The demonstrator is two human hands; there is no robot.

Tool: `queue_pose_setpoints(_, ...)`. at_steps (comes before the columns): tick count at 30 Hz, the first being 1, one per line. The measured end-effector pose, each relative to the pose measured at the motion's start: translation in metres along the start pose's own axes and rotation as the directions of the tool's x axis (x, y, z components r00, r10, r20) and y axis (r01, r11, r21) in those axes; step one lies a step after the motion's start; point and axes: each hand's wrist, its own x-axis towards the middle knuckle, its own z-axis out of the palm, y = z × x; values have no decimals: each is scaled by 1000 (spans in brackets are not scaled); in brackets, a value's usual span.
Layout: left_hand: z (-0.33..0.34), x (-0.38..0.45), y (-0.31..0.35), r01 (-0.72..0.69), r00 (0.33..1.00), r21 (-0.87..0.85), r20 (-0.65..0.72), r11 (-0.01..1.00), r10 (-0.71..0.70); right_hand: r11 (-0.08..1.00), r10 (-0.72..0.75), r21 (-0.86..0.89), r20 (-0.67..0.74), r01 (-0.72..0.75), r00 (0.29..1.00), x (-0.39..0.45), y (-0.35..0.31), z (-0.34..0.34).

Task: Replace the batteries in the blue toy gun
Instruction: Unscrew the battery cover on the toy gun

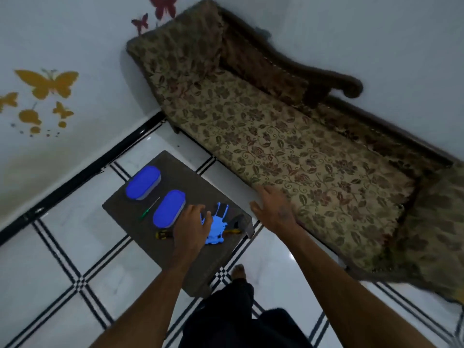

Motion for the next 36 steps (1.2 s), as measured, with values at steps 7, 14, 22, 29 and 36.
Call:
queue_pose_setpoints(7,-1,15,8,245,961,5,-137,970,-242,966,-255,75,151,246,955,92,6,25)
queue_pose_setpoints(14,31,0,34,553,831,142,-167,821,-531,783,-616,166,341,600,710,181,18,54)
queue_pose_setpoints(22,26,-7,100,777,513,-132,-433,615,-741,524,-821,261,408,810,400,234,-28,65)
queue_pose_setpoints(29,51,-4,86,833,271,-357,-401,422,-875,299,-852,249,505,921,140,240,-81,88)
queue_pose_setpoints(36,63,26,75,805,25,-549,-347,224,-938,173,-794,287,607,942,-39,255,-132,119)
